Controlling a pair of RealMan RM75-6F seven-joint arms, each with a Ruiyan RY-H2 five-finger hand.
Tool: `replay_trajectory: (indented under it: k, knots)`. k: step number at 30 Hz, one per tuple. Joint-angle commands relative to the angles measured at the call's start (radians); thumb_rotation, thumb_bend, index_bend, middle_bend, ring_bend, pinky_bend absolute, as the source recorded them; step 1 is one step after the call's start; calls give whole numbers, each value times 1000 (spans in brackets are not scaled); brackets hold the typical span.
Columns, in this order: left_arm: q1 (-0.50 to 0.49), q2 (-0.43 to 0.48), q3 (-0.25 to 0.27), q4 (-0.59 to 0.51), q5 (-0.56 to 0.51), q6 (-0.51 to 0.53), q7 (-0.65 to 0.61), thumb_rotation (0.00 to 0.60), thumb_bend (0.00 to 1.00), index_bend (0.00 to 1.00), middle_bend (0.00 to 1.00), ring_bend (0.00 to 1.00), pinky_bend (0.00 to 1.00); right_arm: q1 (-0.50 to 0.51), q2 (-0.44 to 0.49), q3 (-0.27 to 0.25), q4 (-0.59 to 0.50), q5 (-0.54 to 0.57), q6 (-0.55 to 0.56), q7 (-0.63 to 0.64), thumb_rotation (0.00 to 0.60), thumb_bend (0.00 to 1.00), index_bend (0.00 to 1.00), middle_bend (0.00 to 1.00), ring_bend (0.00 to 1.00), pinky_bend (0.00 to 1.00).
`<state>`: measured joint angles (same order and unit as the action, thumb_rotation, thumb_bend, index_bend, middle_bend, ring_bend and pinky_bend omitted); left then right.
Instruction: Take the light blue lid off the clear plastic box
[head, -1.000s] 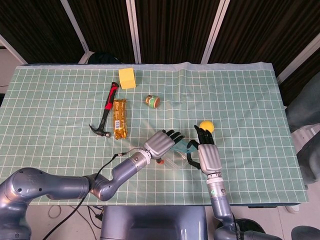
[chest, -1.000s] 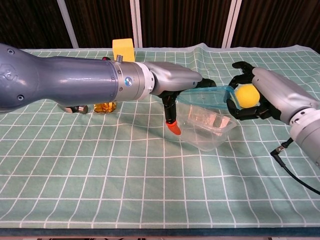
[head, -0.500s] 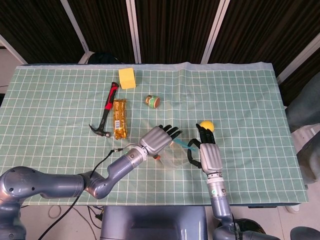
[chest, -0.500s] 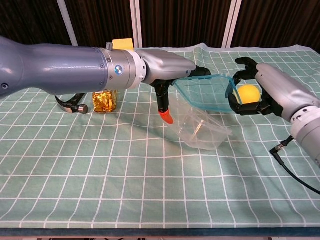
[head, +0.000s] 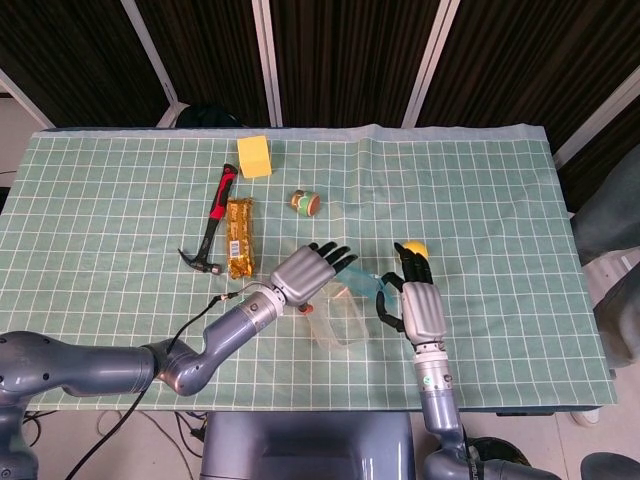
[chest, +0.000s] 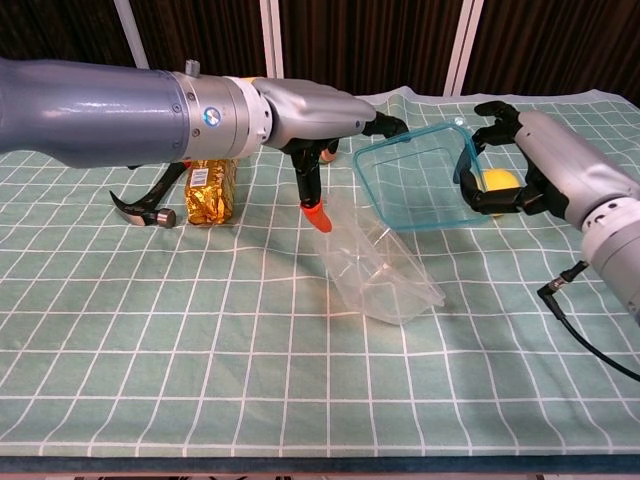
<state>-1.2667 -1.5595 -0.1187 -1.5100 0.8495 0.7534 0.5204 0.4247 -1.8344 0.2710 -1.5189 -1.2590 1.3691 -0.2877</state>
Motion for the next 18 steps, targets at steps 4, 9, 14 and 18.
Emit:
replay_trajectory:
  k: [4, 9, 14, 18]
  knots:
    - [6, 34, -6, -34, -13, 2, -6, 600, 0, 23, 37, 68, 263, -2, 5, 3, -15, 9, 4, -10, 600, 665, 728, 76, 0, 0]
    - [13, 63, -8, -58, -16, 3, -16, 600, 0, 23, 38, 68, 263, -8, 10, 1, -24, 14, 10, -18, 600, 665, 733, 78, 0, 0]
    - [28, 89, -3, -72, -12, 10, -27, 600, 0, 23, 39, 68, 263, -8, 14, 3, -25, 20, 10, -25, 600, 665, 735, 78, 0, 0]
    - [42, 106, -7, -74, 1, 24, -44, 600, 0, 24, 40, 68, 263, -4, 19, 10, -23, 22, 9, -32, 600, 665, 736, 79, 0, 0]
